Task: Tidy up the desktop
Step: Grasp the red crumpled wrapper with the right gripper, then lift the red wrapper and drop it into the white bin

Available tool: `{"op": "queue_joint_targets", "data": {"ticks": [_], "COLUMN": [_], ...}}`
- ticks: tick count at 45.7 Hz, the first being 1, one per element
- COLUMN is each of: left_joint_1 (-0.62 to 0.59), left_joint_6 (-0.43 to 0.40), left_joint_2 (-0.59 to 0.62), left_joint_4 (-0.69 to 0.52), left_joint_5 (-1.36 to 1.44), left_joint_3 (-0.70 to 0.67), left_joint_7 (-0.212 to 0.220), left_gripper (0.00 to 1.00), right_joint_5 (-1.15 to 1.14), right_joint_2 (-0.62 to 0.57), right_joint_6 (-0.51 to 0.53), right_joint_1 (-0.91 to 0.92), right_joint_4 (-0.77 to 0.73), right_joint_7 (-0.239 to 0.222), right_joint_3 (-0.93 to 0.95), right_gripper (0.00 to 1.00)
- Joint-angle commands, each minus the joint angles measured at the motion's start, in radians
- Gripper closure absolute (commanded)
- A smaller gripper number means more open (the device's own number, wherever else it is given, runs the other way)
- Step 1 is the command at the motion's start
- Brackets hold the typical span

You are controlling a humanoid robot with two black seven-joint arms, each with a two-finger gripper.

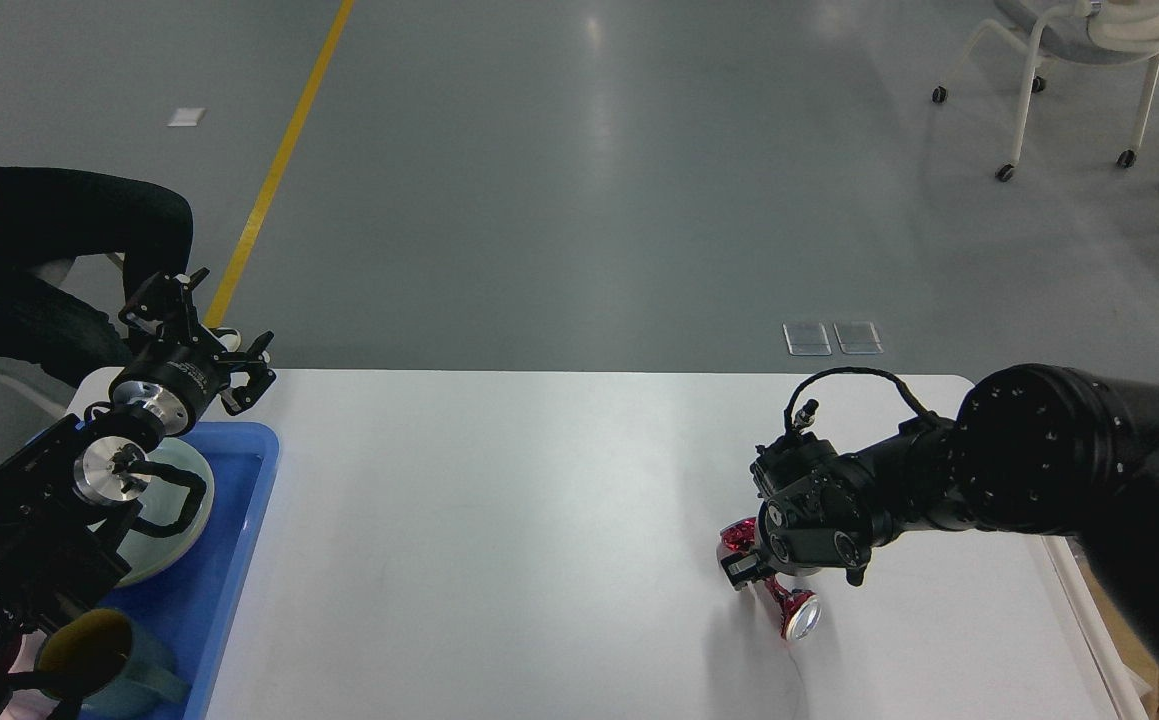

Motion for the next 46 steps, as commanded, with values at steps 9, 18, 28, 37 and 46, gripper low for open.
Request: {"op": "queue_joint_targets", "data": {"ticks": [9,18,28,37,46], "left_joint_1": [0.0,0.0,0.0,0.0,0.0], "left_joint_6": [0.0,0.0,0.0,0.0,0.0], "left_joint_2": [0.0,0.0,0.0,0.0,0.0], "left_joint_4": [0.0,0.0,0.0,0.0,0.0], "left_joint_5": [0.0,0.0,0.0,0.0,0.0], "left_joint_3": [0.0,0.0,0.0,0.0,0.002], "left_joint_7": [0.0,0.0,0.0,0.0,0.0], "left_gripper": [0.03,0.03,0.03,0.03,0.03], "right_joint_5": [0.013,0.013,0.016,0.016,0.031], "right_joint_2": [-0.002,-0.002,-0.04,-0.299,-0.524], "right_joint_6": [0.003,0.003,0.011,0.049,0.241], "right_joint_1": [-0.018,-0.026,0.079,0.33,0.511], "right_joint_4": [0.001,0.001,0.076,0.311,0.326], "right_joint_7": [0.0,0.0,0.0,0.002,0.0], "right_joint_3": [0.005,0.007,0.043,0.22,0.368], "right_gripper": [0.87,0.92,1.0,1.0,0.98]}}
